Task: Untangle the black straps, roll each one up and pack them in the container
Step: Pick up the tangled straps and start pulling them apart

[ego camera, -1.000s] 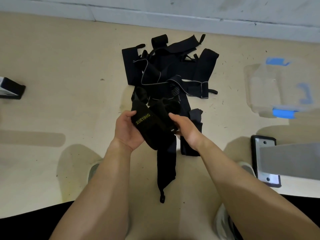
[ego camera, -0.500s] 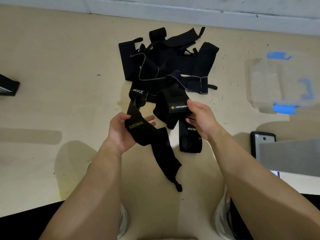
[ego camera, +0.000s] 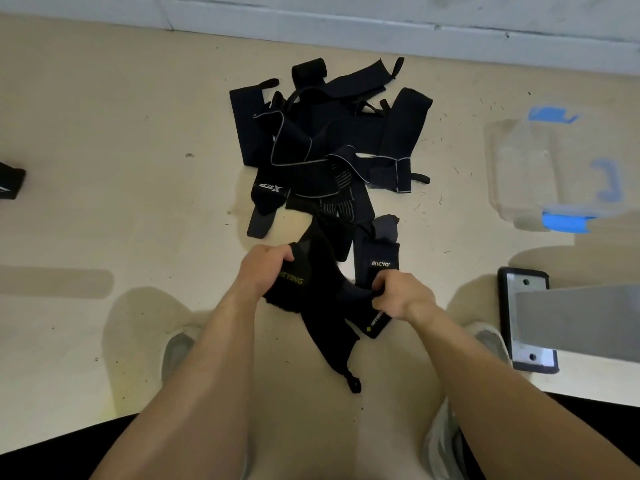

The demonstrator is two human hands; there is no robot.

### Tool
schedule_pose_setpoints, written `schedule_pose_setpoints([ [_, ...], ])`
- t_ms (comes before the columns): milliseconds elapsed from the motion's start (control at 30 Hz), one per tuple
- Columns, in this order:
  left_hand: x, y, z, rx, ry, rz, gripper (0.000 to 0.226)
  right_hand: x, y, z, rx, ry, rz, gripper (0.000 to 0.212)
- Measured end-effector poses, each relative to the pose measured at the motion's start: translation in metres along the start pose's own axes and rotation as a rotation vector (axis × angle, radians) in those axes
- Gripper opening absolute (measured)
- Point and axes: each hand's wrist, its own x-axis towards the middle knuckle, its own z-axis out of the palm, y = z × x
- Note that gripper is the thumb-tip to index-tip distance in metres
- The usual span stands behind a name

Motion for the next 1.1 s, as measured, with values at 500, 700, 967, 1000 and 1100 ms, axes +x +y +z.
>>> schedule_pose_setpoints([
  [500,0.046,0.015,0.029,-0.020,-0.193,-0.039,0.020,0.098,-0.094,-0.049,0.337,0.335,-0.359,0.047],
  [700,0.062,0.012,0.025,-0.097,-0.249,-0.097,0.020,0.144,-0.108,-0.051,0.459,0.366,-0.205,0.040],
  [967,0.085,0.034,-0.022,-0.337,-0.082,-0.046,0.047,0.160,-0.118,-0.052,0.663,0.306,0.005,0.060],
  [1000,0.087,0.036,-0.025,-0.382,-0.044,-0.050,0.050,0.164,-0.122,-0.051,0.712,0.295,0.026,0.064],
  [1100,0.090,0.042,-0.025,-0.439,0.052,0.020,0.035,0.173,-0.131,-0.049,0.860,0.309,0.109,0.066],
])
